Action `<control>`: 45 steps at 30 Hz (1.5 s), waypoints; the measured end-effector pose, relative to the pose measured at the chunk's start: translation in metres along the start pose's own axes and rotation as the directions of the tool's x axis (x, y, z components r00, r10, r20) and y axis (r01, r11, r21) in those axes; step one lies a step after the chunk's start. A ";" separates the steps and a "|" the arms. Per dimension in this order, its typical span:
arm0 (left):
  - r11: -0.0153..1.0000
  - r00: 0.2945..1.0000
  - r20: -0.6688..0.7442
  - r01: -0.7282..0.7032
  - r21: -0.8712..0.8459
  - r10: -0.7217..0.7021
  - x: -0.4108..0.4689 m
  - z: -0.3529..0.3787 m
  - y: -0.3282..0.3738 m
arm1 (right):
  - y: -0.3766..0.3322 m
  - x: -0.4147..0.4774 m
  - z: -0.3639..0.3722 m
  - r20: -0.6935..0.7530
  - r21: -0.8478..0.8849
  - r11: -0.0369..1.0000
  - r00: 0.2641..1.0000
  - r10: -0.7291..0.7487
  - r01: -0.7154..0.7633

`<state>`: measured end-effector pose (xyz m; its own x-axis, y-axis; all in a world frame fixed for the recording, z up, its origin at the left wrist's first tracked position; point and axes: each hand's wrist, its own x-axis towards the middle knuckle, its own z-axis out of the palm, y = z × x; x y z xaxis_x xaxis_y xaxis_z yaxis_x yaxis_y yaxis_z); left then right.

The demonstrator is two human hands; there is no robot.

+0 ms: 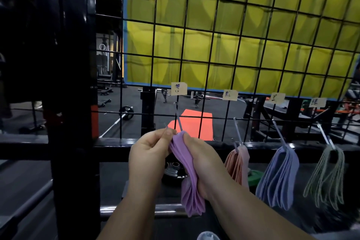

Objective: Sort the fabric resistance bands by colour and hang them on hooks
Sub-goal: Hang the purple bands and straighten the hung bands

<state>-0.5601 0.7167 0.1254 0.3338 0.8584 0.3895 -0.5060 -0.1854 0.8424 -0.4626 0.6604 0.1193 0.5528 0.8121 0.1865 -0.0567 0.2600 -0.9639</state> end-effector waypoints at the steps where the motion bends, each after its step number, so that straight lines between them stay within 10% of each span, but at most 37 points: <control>1: 1.000 1.000 -0.015 0.003 -0.005 -0.004 0.001 -0.001 -0.001 | 0.000 0.001 0.002 0.003 -0.005 1.000 1.000 0.004 -0.004; 13: 0.988 0.988 -0.001 0.153 -0.010 -0.153 0.004 -0.001 -0.008 | 0.014 0.001 -0.005 -0.069 -0.159 0.986 0.997 0.036 -0.047; 28: 0.895 0.997 -0.046 -0.035 0.444 0.062 -0.015 0.003 -0.016 | 0.031 -0.009 -0.021 -0.056 -0.575 0.812 0.985 -0.163 0.101; 45: 0.880 0.990 -0.095 -0.048 0.473 0.105 -0.005 0.017 -0.022 | 0.034 -0.009 -0.019 -0.042 -0.604 0.787 0.981 -0.191 0.127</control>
<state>-0.5369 0.7083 0.1110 0.2022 0.8757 0.4385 -0.0851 -0.4303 0.8986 -0.4537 0.6523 0.0817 0.5880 0.7247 0.3593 0.5281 -0.0076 -0.8491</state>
